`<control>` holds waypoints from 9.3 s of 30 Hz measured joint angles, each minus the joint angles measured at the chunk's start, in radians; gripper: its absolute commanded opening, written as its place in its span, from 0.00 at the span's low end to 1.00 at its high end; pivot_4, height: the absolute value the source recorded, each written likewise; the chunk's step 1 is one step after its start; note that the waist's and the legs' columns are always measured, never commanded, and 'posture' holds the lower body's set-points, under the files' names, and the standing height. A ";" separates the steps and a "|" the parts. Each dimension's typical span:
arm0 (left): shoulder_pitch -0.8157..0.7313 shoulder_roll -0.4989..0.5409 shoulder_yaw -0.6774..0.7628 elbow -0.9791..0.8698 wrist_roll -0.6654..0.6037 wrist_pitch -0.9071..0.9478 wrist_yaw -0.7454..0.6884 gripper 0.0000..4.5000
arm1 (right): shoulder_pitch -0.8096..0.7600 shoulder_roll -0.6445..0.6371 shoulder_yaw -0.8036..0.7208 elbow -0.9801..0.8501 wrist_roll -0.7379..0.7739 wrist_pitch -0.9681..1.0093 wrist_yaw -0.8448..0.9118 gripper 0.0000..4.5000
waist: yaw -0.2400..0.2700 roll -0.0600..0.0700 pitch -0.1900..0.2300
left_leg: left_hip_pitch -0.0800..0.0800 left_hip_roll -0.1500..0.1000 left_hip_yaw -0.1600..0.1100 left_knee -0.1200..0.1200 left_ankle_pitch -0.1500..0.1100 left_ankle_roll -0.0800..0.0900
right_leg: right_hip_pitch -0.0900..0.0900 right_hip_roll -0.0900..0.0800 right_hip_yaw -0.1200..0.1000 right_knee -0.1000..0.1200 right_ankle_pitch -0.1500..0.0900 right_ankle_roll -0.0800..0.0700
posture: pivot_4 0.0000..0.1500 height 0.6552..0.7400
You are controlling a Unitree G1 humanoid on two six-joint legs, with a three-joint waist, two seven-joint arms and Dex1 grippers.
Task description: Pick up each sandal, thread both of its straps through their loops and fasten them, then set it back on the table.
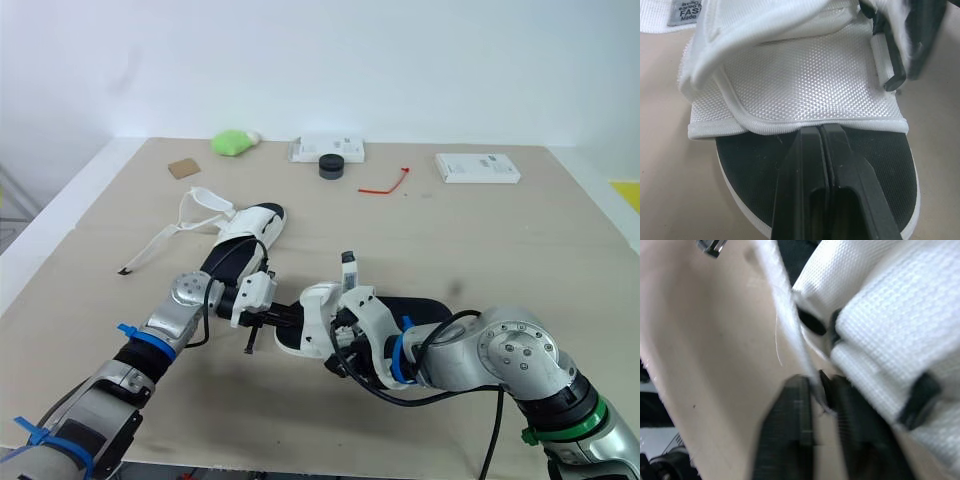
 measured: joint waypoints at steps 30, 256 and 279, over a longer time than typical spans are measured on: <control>-0.005 -0.015 -0.001 -0.011 0.000 0.001 -0.011 0.00 | -0.363 -0.033 0.108 0.376 0.155 0.090 0.297 0.02 | 0.004 0.005 0.002 | -0.009 -0.007 -0.005 -0.003 0.000 0.002 | -0.004 0.000 -0.005 0.000 -0.003 -0.002 | 1.00 1.00; 0.032 -0.036 0.001 -0.024 0.000 0.005 0.045 0.00 | -0.335 0.012 0.145 0.138 -0.939 0.008 1.341 0.56 | 0.005 0.002 -0.007 | -0.007 -0.021 -0.020 -0.003 0.002 0.003 | 0.003 -0.009 -0.015 0.000 -0.004 0.014 | 1.00 1.00; 0.014 -0.036 -0.002 -0.010 0.000 0.005 0.027 0.00 | 0.333 0.023 -0.293 -0.354 -0.839 -0.080 0.904 0.56 | 0.006 -0.002 -0.005 | -0.009 -0.018 -0.014 0.000 0.001 0.001 | 0.003 -0.010 -0.016 0.000 -0.006 0.013 | 1.00 1.00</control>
